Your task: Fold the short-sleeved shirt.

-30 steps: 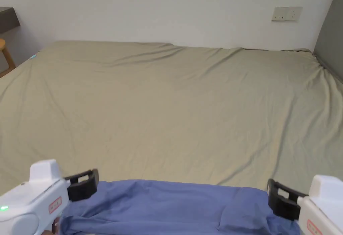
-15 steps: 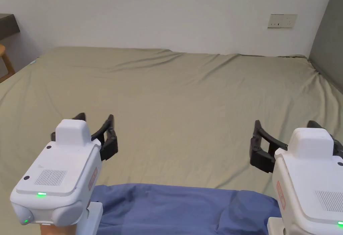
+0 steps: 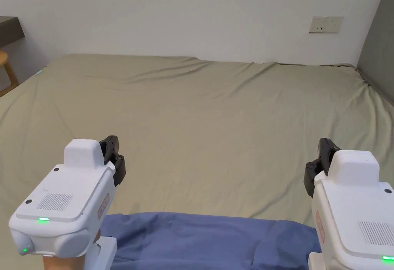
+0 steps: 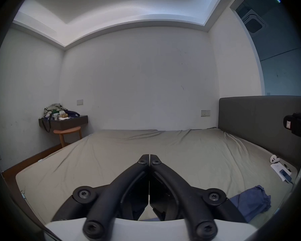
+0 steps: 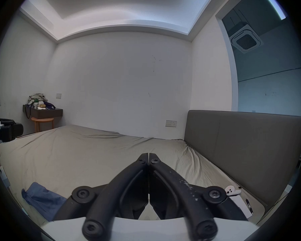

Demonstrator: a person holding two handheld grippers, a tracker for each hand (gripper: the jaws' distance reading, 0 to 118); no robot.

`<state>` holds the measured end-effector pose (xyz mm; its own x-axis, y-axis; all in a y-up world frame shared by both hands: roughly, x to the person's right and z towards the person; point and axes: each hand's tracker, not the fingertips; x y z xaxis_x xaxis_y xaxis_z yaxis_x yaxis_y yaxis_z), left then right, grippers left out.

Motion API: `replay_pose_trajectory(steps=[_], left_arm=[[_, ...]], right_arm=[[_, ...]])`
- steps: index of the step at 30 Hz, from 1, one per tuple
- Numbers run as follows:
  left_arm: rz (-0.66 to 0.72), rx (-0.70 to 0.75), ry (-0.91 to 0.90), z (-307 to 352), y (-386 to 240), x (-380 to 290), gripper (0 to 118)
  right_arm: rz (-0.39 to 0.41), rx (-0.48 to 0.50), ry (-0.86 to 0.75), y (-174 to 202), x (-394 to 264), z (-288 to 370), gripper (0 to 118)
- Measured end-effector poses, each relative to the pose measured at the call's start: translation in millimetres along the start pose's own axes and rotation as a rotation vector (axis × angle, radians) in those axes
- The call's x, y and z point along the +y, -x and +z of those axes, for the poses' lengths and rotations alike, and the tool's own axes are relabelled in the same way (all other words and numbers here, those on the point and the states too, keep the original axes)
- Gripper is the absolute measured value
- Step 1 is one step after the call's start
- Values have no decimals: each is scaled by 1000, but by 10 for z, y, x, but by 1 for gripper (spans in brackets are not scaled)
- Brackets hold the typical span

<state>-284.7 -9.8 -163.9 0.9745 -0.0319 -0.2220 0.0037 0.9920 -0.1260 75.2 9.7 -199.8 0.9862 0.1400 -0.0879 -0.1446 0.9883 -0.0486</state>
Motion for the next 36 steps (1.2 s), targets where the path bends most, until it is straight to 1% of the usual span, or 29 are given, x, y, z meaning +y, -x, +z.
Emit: replay_pose_trajectory(steps=[3, 7, 9, 10, 11, 13, 14, 16, 19, 20, 21, 23, 24, 25, 28, 29, 31, 32, 34, 36], left_arm=[[112, -45, 115, -127, 193, -63, 0], [340, -134, 299, -305, 660, -299, 0], [436, -156, 381, -384, 920, -478, 0], [479, -191, 444, -431, 1056, -577, 0], [504, -171, 475, -459, 1182, -679, 0], [520, -196, 556, -513, 1390, -857, 0], [512, -170, 572, -519, 1470, -936, 0], [499, -168, 631, -499, 1574, -1100, 0], [611, -162, 716, -540, 1797, -1346, 5], [649, -193, 732, -574, 1900, -1478, 19], [680, -190, 739, -584, 1947, -1544, 40], [699, -174, 768, -637, 1998, -1667, 95], [705, -157, 778, -622, 1966, -1619, 107], [706, -157, 779, -649, 1982, -1661, 110], [735, -167, 799, -735, 1993, -1797, 106], [752, -165, 810, -760, 2003, -1847, 99], [788, -185, 830, -803, 1990, -1918, 80], [769, -189, 836, -773, 1864, -1855, 67], [718, -168, 883, -800, 1743, -1912, 55], [680, -183, 815, -771, 1666, -1877, 35]], right_arm=[[6, 4, 6, 18, -4, -17, 2], [17, 7, 15, 56, -26, -47, 2], [22, 11, 23, 78, -42, -72, 2], [25, 13, 29, 88, -55, -87, 2], [28, 15, 34, 104, -67, -103, 2], [33, 17, 44, 133, -90, -129, 2], [35, 16, 48, 144, -104, -143, 2], [37, 15, 59, 184, -133, -177, 2], [40, 22, 80, 235, -173, -235, 2], [45, 25, 87, 260, -186, -254, 2], [51, 26, 91, 284, -197, -269, 2], [63, 29, 101, 327, -221, -306, 2], [66, 31, 106, 346, -230, -321, 2], [67, 32, 110, 368, -242, -337, 2], [73, 36, 127, 414, -274, -386, 2], [77, 37, 132, 427, -287, -402, 2], [87, 37, 141, 440, -305, -420, 2], [91, 36, 144, 445, -313, -427, 2], [95, 36, 150, 437, -324, -436, 2], [97, 33, 154, 429, -328, -442, 2]])
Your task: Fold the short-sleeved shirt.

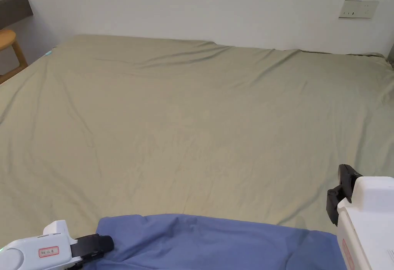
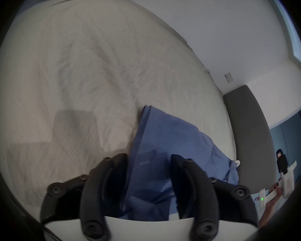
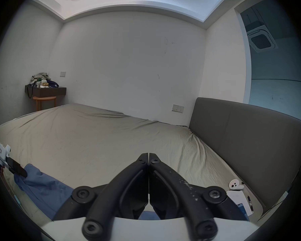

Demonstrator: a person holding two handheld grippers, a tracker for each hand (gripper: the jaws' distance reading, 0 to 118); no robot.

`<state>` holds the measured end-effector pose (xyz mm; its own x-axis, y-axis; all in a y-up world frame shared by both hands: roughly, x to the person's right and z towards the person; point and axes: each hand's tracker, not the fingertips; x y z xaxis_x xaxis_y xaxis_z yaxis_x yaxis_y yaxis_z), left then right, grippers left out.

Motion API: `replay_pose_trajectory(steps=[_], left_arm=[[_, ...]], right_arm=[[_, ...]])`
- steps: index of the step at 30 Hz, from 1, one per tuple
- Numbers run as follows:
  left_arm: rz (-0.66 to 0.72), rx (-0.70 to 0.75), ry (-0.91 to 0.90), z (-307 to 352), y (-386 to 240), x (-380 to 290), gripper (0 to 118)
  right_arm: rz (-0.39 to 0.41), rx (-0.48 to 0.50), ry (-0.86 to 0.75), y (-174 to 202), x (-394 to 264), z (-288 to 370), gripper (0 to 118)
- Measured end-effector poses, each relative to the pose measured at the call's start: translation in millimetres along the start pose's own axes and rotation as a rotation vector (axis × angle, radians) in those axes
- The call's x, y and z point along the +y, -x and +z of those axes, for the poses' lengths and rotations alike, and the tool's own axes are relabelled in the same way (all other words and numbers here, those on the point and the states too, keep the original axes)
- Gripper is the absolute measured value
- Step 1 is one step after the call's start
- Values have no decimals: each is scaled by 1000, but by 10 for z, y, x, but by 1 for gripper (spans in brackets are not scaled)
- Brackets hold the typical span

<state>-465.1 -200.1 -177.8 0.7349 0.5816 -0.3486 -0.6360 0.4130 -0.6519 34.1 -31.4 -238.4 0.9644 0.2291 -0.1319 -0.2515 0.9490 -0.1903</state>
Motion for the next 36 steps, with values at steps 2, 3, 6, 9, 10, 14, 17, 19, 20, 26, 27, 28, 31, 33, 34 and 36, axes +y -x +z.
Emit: replay_pose_trajectory(steps=[2, 3, 6, 9, 10, 14, 17, 19, 20, 26, 27, 28, 31, 33, 34, 36], left_arm=[[32, 16, 61, -103, -72, -35, 12], [22, 18, 61, -136, -107, -69, 12], [-34, 50, 39, -133, 2, 83, 10], [-89, 73, -9, 0, -11, 157, 8], [-98, 79, -36, 90, -30, 195, 8], [-85, 64, -89, 484, -52, 309, 6], [-132, 129, -112, 683, -63, 325, 6], [-126, 170, -121, 800, 6, 363, 6], [-113, 198, -125, 831, 30, 353, 6], [-166, 261, -102, 845, -225, 300, 6], [-180, 261, -97, 805, -358, 278, 6], [-199, 246, -80, 731, -485, 237, 7], [-252, 159, -24, 512, -933, 112, 7], [-304, 119, 8, 311, -1201, -6, 7], [-323, 104, 32, 202, -1352, -72, 7], [-350, 60, 65, -33, -1544, -179, 7]], right_arm=[[1, -3, 2, -18, -3, -9, 2], [1, -4, 3, -24, -2, -14, 2], [2, -4, 4, -57, 16, -3, 2], [-1, -6, -3, -103, 44, 14, 2], [-2, -7, -6, -121, 49, 16, 2], [-14, -9, -26, -164, 94, 52, 2], [-25, -5, -40, -181, 115, 74, 2], [-32, 0, -44, -194, 119, 89, 2], [-36, 2, -47, -199, 117, 101, 2], [-45, 14, -49, -237, 84, 159, 2], [-47, 15, -48, -242, 80, 168, 2], [-51, 17, -49, -250, 73, 181, 2], [-57, 20, -49, -273, 58, 222, 2], [-61, 19, -50, -302, 44, 255, 2], [-61, 19, -49, -319, 38, 272, 2], [-61, 15, -48, -365, 26, 301, 2]])
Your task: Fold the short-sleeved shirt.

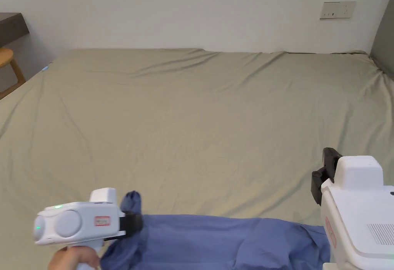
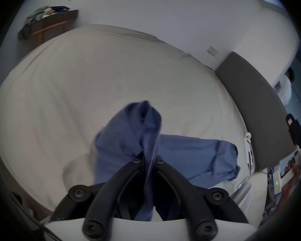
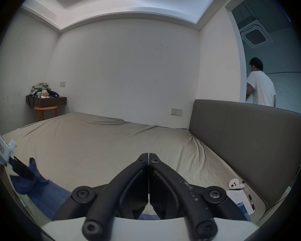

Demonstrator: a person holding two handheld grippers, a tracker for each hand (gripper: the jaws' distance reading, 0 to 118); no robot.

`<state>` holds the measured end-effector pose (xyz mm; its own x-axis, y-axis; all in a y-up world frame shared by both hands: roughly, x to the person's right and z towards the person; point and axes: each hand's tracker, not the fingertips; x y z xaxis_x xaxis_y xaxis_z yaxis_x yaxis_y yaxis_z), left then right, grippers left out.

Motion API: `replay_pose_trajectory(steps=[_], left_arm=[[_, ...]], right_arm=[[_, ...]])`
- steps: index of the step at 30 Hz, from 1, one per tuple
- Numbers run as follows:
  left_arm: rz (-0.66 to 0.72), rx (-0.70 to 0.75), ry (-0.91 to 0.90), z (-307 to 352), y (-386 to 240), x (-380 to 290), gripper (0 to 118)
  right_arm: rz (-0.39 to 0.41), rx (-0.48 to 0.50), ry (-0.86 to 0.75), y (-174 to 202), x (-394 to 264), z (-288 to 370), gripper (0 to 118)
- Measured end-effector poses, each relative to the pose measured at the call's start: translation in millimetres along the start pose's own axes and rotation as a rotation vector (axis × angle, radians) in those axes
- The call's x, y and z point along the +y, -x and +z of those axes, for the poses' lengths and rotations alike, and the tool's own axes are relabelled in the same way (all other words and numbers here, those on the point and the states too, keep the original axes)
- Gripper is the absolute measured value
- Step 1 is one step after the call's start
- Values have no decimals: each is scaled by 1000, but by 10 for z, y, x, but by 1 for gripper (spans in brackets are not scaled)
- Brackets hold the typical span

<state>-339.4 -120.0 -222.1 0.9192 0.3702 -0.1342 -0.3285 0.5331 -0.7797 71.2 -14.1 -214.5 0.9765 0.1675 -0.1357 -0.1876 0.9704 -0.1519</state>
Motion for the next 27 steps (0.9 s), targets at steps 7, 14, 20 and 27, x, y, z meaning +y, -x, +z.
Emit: replay_pose_trajectory(steps=[7, 14, 20, 27], left_arm=[[-62, -77, 98, -670, -812, -130, 7], [-75, -62, 159, -991, -1088, -263, 67], [-52, -150, 37, -655, -1100, -231, 112], [-120, 25, -352, -14, -939, -199, 59]], right_arm=[[-5, -35, 0, -212, -19, 87, 2], [-12, -69, 9, -372, -48, 125, 2], [-19, -75, 13, -393, -60, 122, 2], [-21, -62, 6, -356, -31, 115, 2]])
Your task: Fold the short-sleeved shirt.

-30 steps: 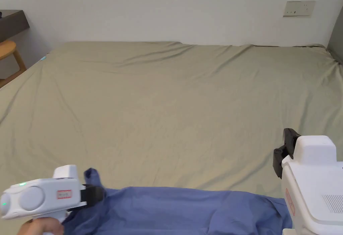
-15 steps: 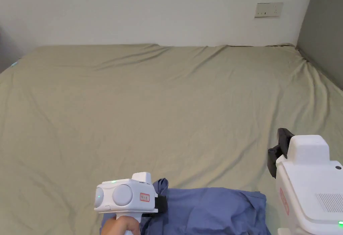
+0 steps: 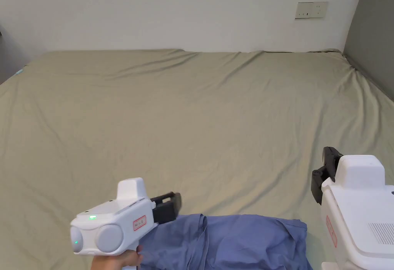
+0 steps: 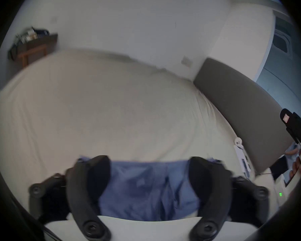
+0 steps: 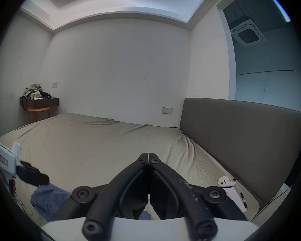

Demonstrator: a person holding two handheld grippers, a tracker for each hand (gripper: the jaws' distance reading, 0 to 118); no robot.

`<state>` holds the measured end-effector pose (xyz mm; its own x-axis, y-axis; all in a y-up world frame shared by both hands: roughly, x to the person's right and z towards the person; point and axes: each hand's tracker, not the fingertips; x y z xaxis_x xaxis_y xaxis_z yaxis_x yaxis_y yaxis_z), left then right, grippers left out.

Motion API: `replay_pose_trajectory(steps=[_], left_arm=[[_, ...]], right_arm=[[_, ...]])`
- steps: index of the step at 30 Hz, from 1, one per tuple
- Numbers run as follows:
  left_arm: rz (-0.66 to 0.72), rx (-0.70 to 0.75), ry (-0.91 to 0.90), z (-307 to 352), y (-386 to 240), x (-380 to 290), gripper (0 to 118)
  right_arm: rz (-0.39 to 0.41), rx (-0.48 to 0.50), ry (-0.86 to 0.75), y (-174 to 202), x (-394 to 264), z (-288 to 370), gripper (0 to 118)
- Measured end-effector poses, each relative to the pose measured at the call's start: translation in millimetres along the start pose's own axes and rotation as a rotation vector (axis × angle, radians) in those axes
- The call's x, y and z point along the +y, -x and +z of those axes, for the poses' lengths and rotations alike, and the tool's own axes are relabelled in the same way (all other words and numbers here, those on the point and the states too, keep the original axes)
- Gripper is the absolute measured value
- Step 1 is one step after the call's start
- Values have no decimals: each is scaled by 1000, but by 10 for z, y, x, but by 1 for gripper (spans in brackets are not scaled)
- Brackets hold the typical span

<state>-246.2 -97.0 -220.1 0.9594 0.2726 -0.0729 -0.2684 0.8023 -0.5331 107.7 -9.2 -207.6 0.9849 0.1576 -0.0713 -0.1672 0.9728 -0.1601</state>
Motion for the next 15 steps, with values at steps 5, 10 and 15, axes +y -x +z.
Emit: replay_pose_trajectory(steps=[5, 10, 15], left_arm=[[-118, 121, -25, 5, 136, -117, 0], [-195, 147, 84, -222, 72, -453, 0], [-209, 92, 182, -478, -157, -773, 0]], right_arm=[[-2, 8, -3, 18, 17, -10, 2], [-3, 9, 3, 8, 7, -23, 2], [-2, 2, 15, -50, -28, -42, 2]])
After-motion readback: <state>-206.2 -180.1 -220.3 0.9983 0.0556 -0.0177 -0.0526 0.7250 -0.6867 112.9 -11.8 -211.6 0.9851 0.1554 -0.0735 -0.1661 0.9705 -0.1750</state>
